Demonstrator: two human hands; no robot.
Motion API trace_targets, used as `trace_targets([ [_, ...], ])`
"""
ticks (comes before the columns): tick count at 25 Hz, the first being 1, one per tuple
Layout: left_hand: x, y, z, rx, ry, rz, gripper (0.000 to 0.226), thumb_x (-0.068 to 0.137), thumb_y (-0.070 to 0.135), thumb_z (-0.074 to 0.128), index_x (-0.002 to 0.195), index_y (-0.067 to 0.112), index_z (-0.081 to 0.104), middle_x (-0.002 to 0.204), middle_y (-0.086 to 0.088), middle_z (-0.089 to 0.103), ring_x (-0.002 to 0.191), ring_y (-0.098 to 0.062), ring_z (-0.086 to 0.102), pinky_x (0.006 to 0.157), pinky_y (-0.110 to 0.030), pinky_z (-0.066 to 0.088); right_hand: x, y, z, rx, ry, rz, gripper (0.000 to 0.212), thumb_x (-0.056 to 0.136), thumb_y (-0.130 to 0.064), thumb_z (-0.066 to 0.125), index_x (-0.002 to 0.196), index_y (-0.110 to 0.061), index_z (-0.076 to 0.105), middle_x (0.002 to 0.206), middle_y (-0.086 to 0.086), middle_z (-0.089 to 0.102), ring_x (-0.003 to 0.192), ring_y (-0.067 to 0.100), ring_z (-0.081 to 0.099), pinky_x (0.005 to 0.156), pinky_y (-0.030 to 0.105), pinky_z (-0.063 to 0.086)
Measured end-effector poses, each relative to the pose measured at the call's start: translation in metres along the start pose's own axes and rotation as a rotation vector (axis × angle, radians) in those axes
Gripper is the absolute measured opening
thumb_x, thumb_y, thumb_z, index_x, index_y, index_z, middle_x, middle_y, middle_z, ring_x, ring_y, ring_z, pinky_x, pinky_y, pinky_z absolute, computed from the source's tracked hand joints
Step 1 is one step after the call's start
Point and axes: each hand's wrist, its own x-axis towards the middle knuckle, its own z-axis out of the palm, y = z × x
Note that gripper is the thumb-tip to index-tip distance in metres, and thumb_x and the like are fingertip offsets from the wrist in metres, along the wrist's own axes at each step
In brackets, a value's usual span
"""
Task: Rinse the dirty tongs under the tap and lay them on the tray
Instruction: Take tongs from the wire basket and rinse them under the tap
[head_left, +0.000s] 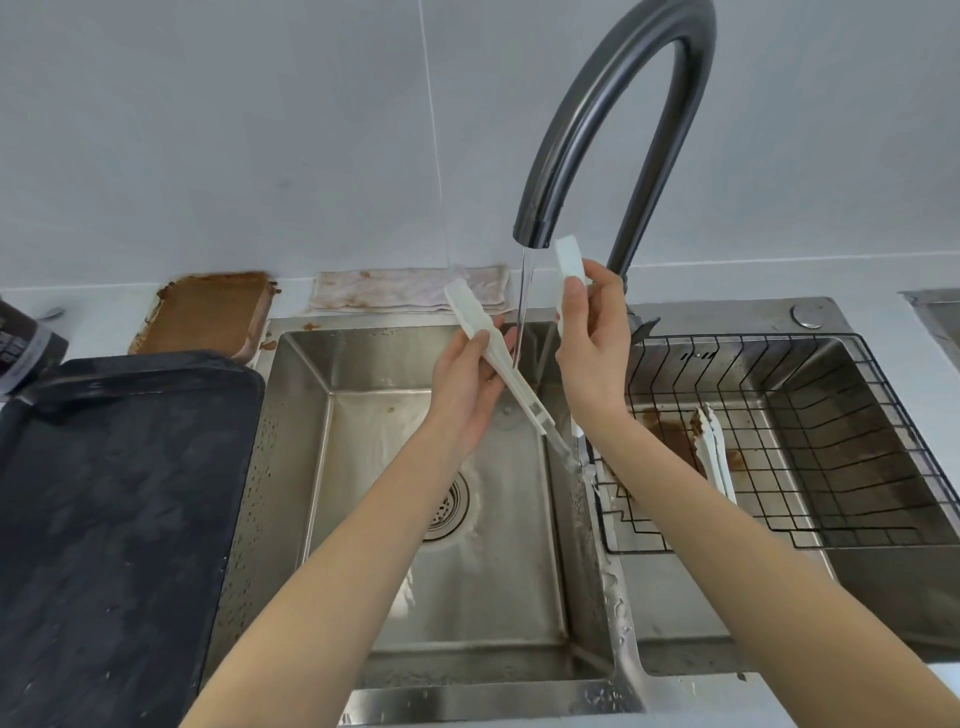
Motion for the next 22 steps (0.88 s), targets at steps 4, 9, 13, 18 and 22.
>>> trace_targets([
  [4,0.001,0.003,0.002,0.194,-0.021,0.075,0.034,0.096,0.002,0.037,0.129,0.001,0.046,0.120,-0.019,0.057,0.110,-0.029,0.058,0.091,-0.035,0.048,-0.005,0.003,0.000,0.030,-0.014,0.063,0.018,0.097,-0.033,0.039,0.106,-0.020,0.048,0.066,-0.014,0.043,0.054,-0.001,0.043,0.058,0.024,0.038],
  [9,-0.004,-0.006,0.012,0.627,-0.033,0.175,0.021,0.099,0.022,0.040,0.110,0.007,0.050,0.081,-0.003,0.063,0.060,-0.006,0.068,0.064,-0.024,0.057,-0.027,0.013,-0.010,0.120,-0.031,0.217,0.030,0.091,-0.048,0.037,0.072,-0.026,0.041,0.063,-0.009,0.038,0.051,0.004,0.039,0.051,0.020,0.034],
  [13,-0.005,-0.005,0.018,0.680,-0.043,0.116,0.037,0.099,0.039,0.030,0.096,0.012,0.055,0.062,-0.001,0.049,0.047,-0.010,0.053,0.049,-0.023,0.048,-0.037,0.019,-0.018,0.220,-0.001,0.386,0.038,0.098,-0.042,0.031,0.069,-0.020,0.040,0.056,-0.004,0.030,0.042,0.006,0.028,0.040,0.020,0.024],
  [18,-0.004,-0.011,0.018,0.785,0.051,0.151,0.035,0.101,0.027,0.028,0.074,0.013,0.045,0.054,-0.001,0.039,0.039,-0.011,0.037,0.042,-0.023,0.035,-0.039,0.020,-0.008,0.139,-0.091,0.458,0.030,0.098,-0.042,0.033,0.079,-0.023,0.048,0.058,-0.005,0.039,0.045,0.005,0.035,0.040,0.017,0.030],
  [22,-0.004,-0.005,-0.001,0.726,0.027,0.114,0.017,0.097,0.005,0.028,0.099,0.006,0.044,0.063,-0.004,0.046,0.042,-0.010,0.043,0.042,-0.025,0.040,-0.035,0.025,0.002,0.034,-0.168,0.313,0.035,0.097,-0.034,0.039,0.129,-0.021,0.044,0.104,0.000,0.058,0.085,0.013,0.050,0.070,0.025,0.043],
])
